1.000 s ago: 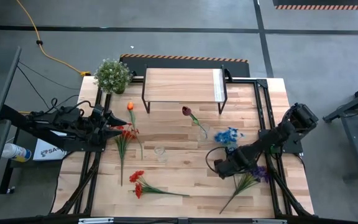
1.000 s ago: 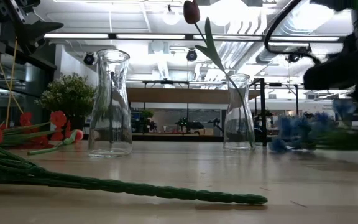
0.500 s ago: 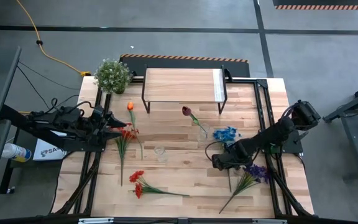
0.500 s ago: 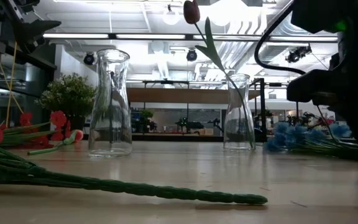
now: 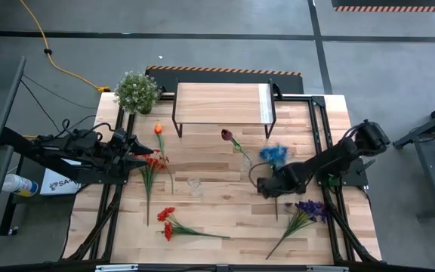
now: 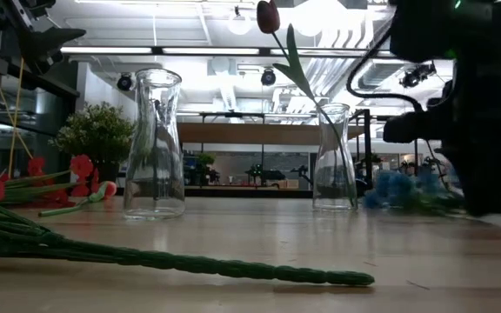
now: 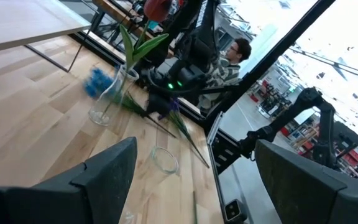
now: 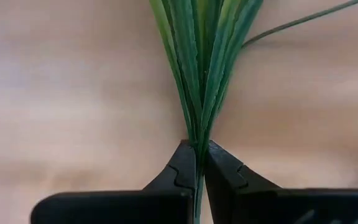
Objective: Pick and place flowers into a vace then onto a shelf
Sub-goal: Put the blue flower into the right transparent vase
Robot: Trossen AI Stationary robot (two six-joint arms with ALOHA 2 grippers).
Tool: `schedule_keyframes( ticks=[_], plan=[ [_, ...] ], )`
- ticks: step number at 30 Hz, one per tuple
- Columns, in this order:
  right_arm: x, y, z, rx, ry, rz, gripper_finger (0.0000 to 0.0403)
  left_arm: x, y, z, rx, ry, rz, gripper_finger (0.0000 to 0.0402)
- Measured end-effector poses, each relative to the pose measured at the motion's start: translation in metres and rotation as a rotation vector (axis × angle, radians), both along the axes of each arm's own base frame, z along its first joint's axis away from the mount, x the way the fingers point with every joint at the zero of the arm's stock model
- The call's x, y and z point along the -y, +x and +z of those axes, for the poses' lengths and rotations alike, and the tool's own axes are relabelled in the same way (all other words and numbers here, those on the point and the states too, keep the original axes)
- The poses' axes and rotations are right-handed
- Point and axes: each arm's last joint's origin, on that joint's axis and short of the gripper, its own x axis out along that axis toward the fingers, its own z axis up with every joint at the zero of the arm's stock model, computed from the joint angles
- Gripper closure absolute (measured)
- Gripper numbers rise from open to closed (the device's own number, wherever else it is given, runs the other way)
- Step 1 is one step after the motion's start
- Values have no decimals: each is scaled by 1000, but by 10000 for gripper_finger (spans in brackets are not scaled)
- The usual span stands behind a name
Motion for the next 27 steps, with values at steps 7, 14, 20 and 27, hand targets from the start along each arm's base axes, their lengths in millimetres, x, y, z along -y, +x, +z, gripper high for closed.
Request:
schedule_keyframes(
  ticks=[7,14,20,27],
  plan=[
    [11,-15,30,34,14,-9,395,0,0,0,0,0,-1,43],
    [17,-33,55,82,23,3,395,0,0,0,-1,0,-1,43],
    [21,-43,71,166,-8,38,395,0,0,0,0,0,-1,43],
    [28,-58,95,326,-35,65,395,0,0,0,-1,-3,0,43]
  ],
)
